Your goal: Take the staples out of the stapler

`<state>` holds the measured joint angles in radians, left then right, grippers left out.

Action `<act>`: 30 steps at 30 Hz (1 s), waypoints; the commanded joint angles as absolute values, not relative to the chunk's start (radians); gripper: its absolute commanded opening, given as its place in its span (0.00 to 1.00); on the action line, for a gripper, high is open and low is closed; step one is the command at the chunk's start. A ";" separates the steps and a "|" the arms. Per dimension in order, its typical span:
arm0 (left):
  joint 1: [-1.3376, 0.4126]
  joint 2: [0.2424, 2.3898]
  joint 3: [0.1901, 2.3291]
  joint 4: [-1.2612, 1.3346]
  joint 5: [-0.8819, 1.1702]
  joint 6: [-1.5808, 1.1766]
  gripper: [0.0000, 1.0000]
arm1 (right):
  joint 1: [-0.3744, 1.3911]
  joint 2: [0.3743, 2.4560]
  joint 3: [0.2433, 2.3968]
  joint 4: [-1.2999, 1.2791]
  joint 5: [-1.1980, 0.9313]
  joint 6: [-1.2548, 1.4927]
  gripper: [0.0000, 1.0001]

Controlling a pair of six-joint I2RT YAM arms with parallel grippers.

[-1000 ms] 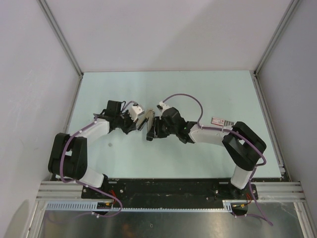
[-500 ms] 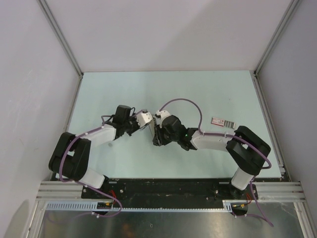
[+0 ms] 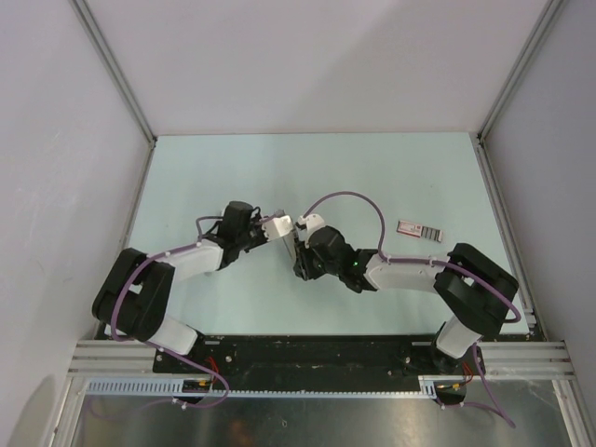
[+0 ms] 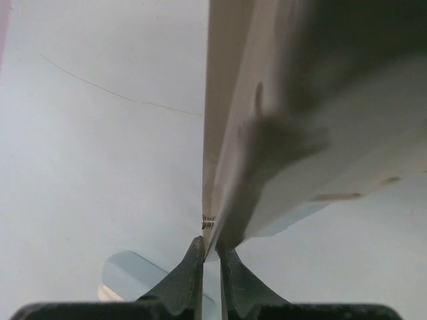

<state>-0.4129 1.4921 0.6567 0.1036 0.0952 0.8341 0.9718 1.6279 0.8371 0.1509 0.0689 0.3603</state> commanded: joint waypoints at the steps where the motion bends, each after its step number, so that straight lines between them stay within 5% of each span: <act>1: -0.435 1.468 0.655 0.290 -0.083 0.872 0.00 | 0.976 1.593 0.821 0.123 0.131 0.338 0.00; 21: -0.506 1.468 0.524 0.670 -0.195 1.068 0.00 | 0.979 1.591 0.805 0.090 0.157 0.362 0.00; 30: -0.538 1.346 0.621 0.333 -0.039 0.795 0.01 | 0.943 1.532 0.852 0.178 0.105 0.419 0.00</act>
<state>-0.5274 1.4555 0.5240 0.4511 -0.1146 0.9779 0.9783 1.6073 0.8120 0.1303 0.0963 0.3534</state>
